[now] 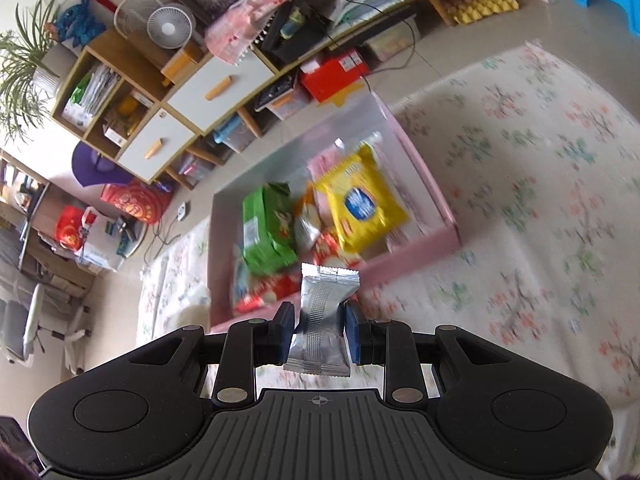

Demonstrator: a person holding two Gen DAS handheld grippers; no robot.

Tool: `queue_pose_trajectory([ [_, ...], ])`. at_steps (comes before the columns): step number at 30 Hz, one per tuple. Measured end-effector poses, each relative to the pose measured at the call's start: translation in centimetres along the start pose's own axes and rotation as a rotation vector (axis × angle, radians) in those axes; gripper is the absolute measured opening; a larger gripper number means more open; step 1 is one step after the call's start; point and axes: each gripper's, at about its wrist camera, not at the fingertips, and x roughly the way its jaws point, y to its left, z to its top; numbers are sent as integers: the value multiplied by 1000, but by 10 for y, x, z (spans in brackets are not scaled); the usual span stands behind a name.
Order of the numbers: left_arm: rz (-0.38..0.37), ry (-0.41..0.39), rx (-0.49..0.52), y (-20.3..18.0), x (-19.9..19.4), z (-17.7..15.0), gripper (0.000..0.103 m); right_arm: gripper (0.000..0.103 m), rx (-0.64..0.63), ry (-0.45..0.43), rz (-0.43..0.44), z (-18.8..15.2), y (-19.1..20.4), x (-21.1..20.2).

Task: Organize snacks
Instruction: 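Carry the bread bag and silver packet over the pink box with both grippers, then open both grippers to release the bread bag and silver packet into the box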

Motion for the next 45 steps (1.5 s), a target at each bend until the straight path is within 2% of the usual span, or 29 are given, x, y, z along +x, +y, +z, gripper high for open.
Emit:
queue_pose_trajectory([
  [4, 35, -10, 77, -1, 22, 20, 20, 26, 12, -10, 16, 20, 6, 21],
  [12, 74, -14, 183, 5, 60, 30, 20, 26, -42, -44, 51, 41, 12, 55],
  [17, 114, -6, 267, 1, 75, 34, 20, 26, -98, -49, 43, 50, 18, 74],
  [26, 181, 13, 346, 3, 87, 34, 20, 26, -165, -73, 55, 61, 27, 95],
  [35, 207, 23, 354, 4, 93, 37, 21, 27, -196, -91, 22, 68, 29, 109],
  [38, 209, 1, 348, 4, 92, 36, 27, 32, -175, -96, 38, 68, 25, 107],
  [39, 213, -8, 347, 4, 91, 36, 36, 38, -172, -96, 51, 68, 24, 106],
  [41, 210, -12, 345, 3, 90, 36, 38, 46, -178, -103, 62, 68, 24, 103],
  [44, 211, -12, 350, -1, 89, 36, 44, 48, -210, -107, 57, 67, 30, 98],
  [45, 214, -13, 353, -3, 88, 35, 49, 48, -220, -107, 52, 66, 33, 96],
])
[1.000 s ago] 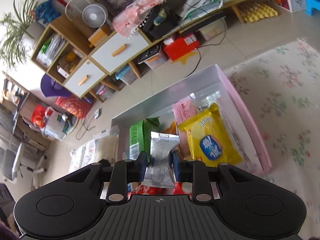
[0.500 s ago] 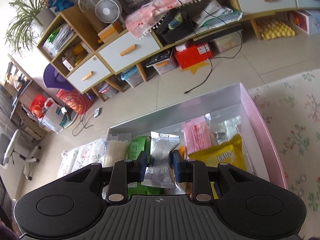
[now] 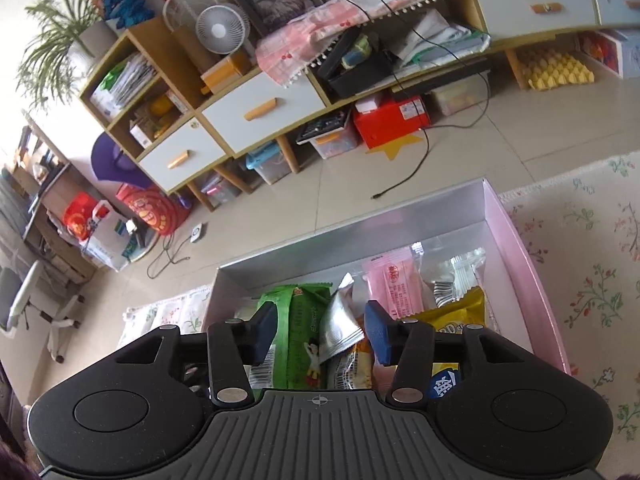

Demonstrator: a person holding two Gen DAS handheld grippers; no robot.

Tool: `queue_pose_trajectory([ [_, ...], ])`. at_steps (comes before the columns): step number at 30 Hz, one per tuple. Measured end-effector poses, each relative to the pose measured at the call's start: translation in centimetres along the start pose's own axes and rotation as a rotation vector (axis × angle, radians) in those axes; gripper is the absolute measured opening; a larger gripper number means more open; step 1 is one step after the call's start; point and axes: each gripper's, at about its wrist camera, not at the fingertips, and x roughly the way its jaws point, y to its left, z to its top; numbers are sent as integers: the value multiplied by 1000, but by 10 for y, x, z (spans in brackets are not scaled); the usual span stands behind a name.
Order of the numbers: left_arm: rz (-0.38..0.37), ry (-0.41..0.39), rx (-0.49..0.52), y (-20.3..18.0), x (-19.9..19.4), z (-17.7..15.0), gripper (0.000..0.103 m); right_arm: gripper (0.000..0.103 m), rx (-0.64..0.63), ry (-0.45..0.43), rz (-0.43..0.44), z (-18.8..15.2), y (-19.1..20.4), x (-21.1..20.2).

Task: Organize snacks
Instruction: 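Open both grippers to release the bread bag and silver packet into the box, then grasp the brown cake pack with the left gripper while the right grasps the orange-white biscuit packet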

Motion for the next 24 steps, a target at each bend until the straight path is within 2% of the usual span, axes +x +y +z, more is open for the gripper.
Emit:
queue_pose_trajectory([
  [1, 5, -2, 0, -1, -1, 0, 54, 49, -8, -1, -2, 0, 2, -2],
  [11, -19, -2, -9, -8, -24, -5, 62, 54, -32, -6, -25, -4, 6, -35],
  [14, -19, 5, -14, -9, -32, -8, 66, 61, -29, -13, -33, -7, 5, -48],
  [17, -21, 7, -23, -11, -41, -11, 69, 62, -32, -13, -34, -10, 6, -62],
  [24, -18, 22, -24, -18, -60, -22, 82, 73, -58, -1, -45, -23, 11, -91],
])
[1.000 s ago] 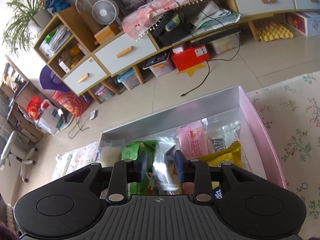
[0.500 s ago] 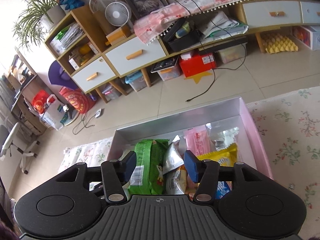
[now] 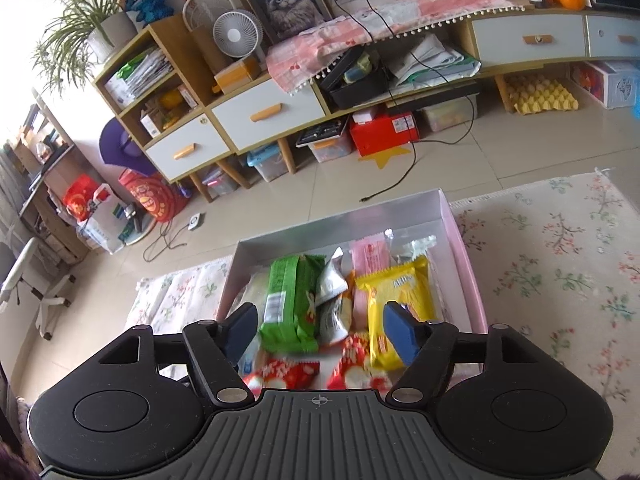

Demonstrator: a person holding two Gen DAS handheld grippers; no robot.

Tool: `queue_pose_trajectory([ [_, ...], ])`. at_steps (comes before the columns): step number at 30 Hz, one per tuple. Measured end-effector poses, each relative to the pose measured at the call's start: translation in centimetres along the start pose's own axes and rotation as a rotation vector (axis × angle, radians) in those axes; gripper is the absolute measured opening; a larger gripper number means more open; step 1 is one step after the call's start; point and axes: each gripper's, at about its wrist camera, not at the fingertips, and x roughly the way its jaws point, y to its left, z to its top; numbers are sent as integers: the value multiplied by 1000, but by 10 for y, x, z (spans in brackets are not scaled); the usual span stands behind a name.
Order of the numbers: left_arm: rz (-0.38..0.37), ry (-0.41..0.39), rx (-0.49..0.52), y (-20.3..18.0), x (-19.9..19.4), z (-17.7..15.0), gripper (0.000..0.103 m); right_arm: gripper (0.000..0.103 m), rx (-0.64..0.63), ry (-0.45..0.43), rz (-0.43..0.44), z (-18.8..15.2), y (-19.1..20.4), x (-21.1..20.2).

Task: Organize snacks
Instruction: 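Grasp the brown cake pack with the left gripper while the right grasps the orange-white biscuit packet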

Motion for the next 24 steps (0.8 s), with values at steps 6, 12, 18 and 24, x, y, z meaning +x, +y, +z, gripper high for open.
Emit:
queue_pose_trajectory([
  [6, 1, 27, -7, -7, -19, -16, 94, 81, -12, 38, -29, -17, 0, -21],
  [12, 31, 84, -21, -12, -31, -33, 101, 87, -13, 91, -71, -39, -1, -34],
  [18, 51, 135, -71, -15, -37, -52, 102, 88, 59, 152, -84, -57, -12, -37],
  [24, 59, 156, -88, -12, -34, -79, 102, 91, 86, 196, -104, -76, -23, -27],
])
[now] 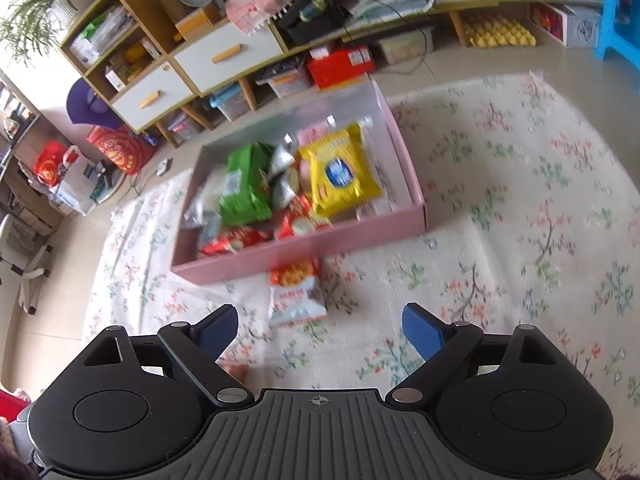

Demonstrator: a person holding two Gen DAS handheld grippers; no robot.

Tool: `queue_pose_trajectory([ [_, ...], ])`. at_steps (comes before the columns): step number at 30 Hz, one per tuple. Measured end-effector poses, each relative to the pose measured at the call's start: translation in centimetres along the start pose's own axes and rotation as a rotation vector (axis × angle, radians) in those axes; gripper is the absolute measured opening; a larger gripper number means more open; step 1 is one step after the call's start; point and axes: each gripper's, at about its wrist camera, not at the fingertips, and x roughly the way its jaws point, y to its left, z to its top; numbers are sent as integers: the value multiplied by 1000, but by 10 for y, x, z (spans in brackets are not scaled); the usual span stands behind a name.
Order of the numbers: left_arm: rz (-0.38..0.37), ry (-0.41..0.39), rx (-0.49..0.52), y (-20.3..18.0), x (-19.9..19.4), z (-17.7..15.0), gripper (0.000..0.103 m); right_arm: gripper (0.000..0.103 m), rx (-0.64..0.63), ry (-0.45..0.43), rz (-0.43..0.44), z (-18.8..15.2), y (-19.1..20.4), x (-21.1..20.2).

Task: Organize snacks
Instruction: 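Grasp the brown cake pack with the left gripper while the right grasps the orange-white biscuit packet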

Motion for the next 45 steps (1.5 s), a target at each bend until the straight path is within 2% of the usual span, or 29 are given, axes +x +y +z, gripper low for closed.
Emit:
queue_pose_trajectory([
  [3, 7, 29, -7, 2, 9, -8, 102, 91, 0, 16, -30, -3, -1, 10],
  [7, -20, 59, -32, 5, 19, -14, 98, 91, -41, 23, -66, -2, 5, 24],
  [14, -46, 59, 8, 0, 23, -17, 87, 91, -30, 53, -56, 4, 10, 49],
  [19, -64, 72, 19, -1, 29, -14, 77, 91, -32, 59, -54, 8, 14, 63],
  [28, -26, 90, 23, 2, 32, -13, 58, 91, -67, 53, -46, 8, 25, 80],
  [30, -29, 93, 20, 2, 31, -13, 56, 90, -86, 44, -49, 7, 30, 82],
  [35, -18, 99, 20, 0, 31, -11, 41, 88, -165, 17, -54, 3, 46, 85],
  [37, -19, 104, 3, 2, 31, -10, 33, 83, -199, 4, -70, 1, 53, 86],
  [41, -18, 109, -28, 5, 31, -9, 33, 63, -211, 1, -98, -1, 57, 90],
  [44, -10, 109, -39, 7, 30, -9, 33, 43, -246, -19, -152, -2, 61, 91],
  [45, -10, 109, -44, 8, 30, -9, 33, 42, -251, -18, -150, -3, 61, 91],
])
